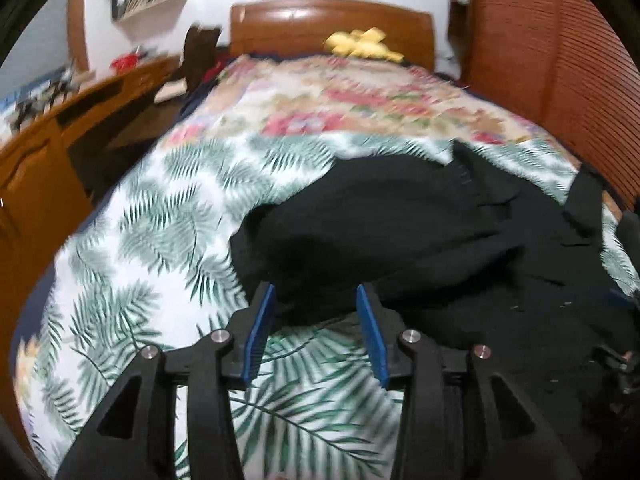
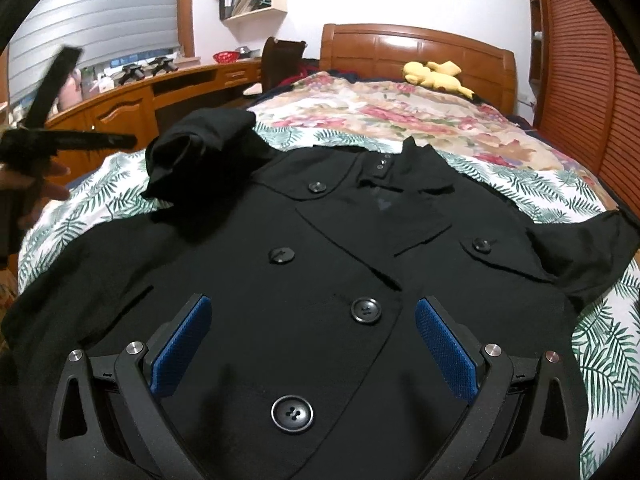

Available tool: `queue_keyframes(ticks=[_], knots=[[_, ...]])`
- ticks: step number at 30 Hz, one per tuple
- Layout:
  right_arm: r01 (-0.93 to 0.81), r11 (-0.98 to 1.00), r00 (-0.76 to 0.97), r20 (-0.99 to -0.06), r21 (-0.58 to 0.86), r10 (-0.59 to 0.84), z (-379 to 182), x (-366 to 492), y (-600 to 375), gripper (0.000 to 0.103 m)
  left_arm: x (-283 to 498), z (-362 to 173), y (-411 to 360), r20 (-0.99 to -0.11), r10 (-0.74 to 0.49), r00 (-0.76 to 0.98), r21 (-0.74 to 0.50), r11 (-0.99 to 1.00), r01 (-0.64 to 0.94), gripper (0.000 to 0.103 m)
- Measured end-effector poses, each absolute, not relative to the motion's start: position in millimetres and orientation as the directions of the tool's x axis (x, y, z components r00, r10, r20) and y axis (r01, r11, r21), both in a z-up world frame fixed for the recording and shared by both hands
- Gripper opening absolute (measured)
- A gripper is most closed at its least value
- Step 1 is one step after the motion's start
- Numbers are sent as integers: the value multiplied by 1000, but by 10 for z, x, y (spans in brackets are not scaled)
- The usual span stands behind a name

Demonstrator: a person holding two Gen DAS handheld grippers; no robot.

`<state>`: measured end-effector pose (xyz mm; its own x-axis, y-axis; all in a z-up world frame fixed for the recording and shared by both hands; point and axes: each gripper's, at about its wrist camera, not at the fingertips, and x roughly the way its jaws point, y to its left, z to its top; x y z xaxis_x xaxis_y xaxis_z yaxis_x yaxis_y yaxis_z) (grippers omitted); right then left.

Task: Fold large clothes
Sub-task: 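Lift the held sleeve with the left gripper and fold it across the coat body, then open the left gripper to release the sleeve and withdraw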

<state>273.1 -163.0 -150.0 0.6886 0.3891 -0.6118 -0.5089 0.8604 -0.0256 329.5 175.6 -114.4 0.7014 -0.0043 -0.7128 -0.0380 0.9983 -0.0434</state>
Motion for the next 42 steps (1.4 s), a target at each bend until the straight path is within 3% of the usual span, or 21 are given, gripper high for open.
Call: queue_keyframes(ticks=[15, 22, 25, 27, 29, 35, 42], knots=[[-526, 850, 664, -638, -28, 390, -1564, 2795, -1535, 103, 3814, -1919, 2057, -832, 28, 553, -56, 989, -134, 43], [-525, 851, 660, -639, -16, 395, -1563, 2797, -1556, 103, 3836, -1961, 1901, -835, 94, 542, 31, 992, -124, 43], [-525, 851, 661, -638, -19, 394, -1557, 2780, -1552, 103, 3831, -1961, 1894, -836, 53, 546, -8, 994, -108, 25], [-524, 851, 663, -638, -22, 392, -1552, 2767, -1543, 103, 3826, -1912, 1870, -835, 46, 549, -16, 994, -107, 10], [-523, 852, 665, -637, -23, 391, -1546, 2773, -1545, 103, 3779, -1795, 1832, -817, 55, 574, -12, 994, -113, 7], [-516, 856, 681, -624, -40, 382, -1499, 2751, -1575, 103, 3564, -1114, 1535, -715, 61, 697, 0, 996, -88, 6], [-477, 878, 721, -585, -30, 371, -1240, 2687, -1814, 103, 3143, -363, 840, -610, -30, 792, -2, 999, 36, 6]])
